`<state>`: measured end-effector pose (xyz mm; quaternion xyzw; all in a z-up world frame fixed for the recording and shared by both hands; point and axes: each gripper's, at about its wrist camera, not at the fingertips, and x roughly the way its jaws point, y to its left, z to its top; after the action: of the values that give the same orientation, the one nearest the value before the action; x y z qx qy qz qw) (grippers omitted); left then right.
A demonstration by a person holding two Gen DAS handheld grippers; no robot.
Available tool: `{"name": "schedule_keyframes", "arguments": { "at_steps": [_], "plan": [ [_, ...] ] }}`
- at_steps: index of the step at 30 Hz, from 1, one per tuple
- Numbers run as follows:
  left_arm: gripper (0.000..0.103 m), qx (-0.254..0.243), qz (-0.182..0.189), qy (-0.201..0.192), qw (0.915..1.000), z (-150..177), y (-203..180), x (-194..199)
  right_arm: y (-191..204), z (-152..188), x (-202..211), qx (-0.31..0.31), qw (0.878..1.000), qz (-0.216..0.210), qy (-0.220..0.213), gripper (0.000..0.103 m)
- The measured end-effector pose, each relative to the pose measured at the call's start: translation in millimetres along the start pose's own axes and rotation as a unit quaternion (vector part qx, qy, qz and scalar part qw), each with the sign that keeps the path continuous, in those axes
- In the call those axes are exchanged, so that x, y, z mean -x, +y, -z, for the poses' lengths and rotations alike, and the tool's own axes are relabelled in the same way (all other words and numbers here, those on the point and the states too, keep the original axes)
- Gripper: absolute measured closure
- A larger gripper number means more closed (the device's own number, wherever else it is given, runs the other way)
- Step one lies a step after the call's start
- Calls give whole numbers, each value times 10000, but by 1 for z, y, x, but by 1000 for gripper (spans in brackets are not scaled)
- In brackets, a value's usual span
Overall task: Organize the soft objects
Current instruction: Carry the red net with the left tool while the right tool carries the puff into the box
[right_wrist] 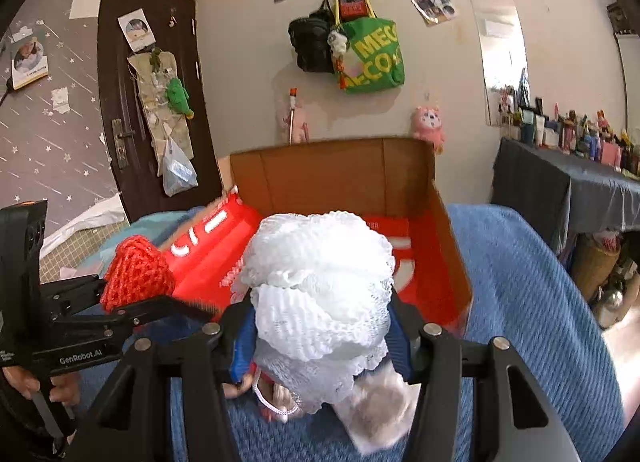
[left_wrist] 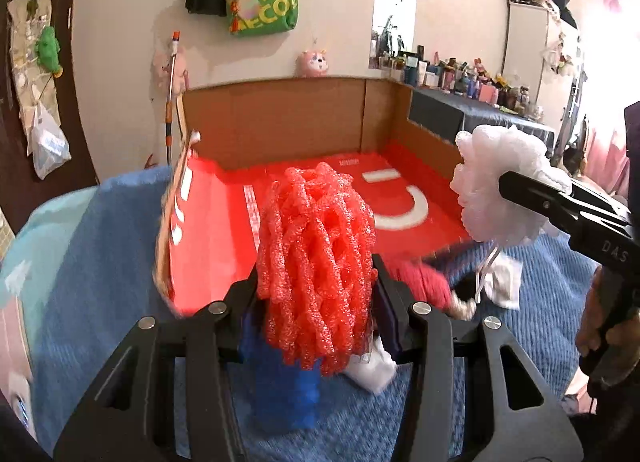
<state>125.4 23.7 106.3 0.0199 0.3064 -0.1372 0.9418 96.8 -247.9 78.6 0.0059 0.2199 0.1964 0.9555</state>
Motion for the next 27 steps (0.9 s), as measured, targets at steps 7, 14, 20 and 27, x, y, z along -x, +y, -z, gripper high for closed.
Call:
{"name": "schedule_keyframes", "arguments": {
  "at_steps": [7, 14, 20, 27],
  "plan": [
    [58, -244, 113, 79, 9996, -54, 14, -24, 0, -49, -32, 380, 9992, 83, -36, 46],
    [58, -459, -200, 600, 9969, -96, 28, -88, -16, -93, -109, 594, 9958, 434, 549, 46],
    [58, -439, -537, 1330, 9887, -116, 46, -164, -26, -106, -189, 814, 9840, 928, 1282, 46],
    [58, -138, -845, 1791, 9801, -121, 67, -217, -39, -101, -247, 878, 9689, 1298, 1915, 46]
  ]
}}
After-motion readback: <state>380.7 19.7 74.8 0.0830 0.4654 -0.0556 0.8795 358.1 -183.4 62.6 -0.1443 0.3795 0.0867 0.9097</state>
